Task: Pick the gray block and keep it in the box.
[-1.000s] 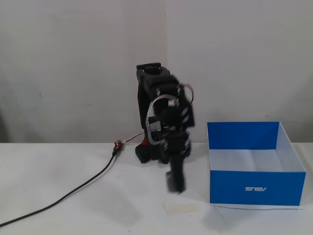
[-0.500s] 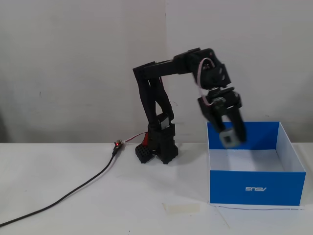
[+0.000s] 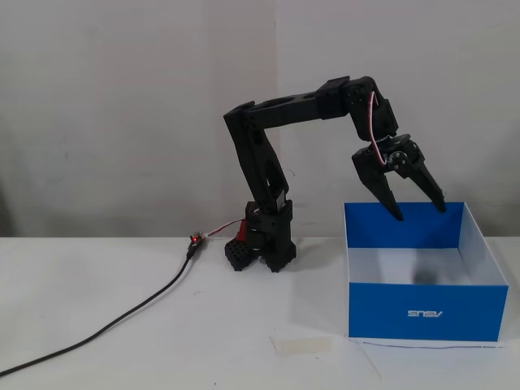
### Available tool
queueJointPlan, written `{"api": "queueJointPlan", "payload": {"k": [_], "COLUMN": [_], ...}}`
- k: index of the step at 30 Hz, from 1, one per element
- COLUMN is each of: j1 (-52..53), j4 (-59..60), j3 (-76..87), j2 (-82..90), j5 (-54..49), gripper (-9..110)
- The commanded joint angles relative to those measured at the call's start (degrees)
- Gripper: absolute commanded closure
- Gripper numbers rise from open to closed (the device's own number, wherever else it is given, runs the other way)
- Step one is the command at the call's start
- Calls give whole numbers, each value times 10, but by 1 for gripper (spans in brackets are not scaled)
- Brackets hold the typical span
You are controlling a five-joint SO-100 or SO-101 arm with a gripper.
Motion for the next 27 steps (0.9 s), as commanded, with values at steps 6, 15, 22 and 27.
{"api": "queueJointPlan", "payload": {"k": [6, 15, 22, 27], "j1": [38, 239, 481, 628], "j4": [30, -13, -49, -100], "j3": [-11, 82, 120, 141], "j2": [16, 149, 185, 181], "j5": [-19, -127, -212, -223], "gripper": [86, 91, 101, 101]}}
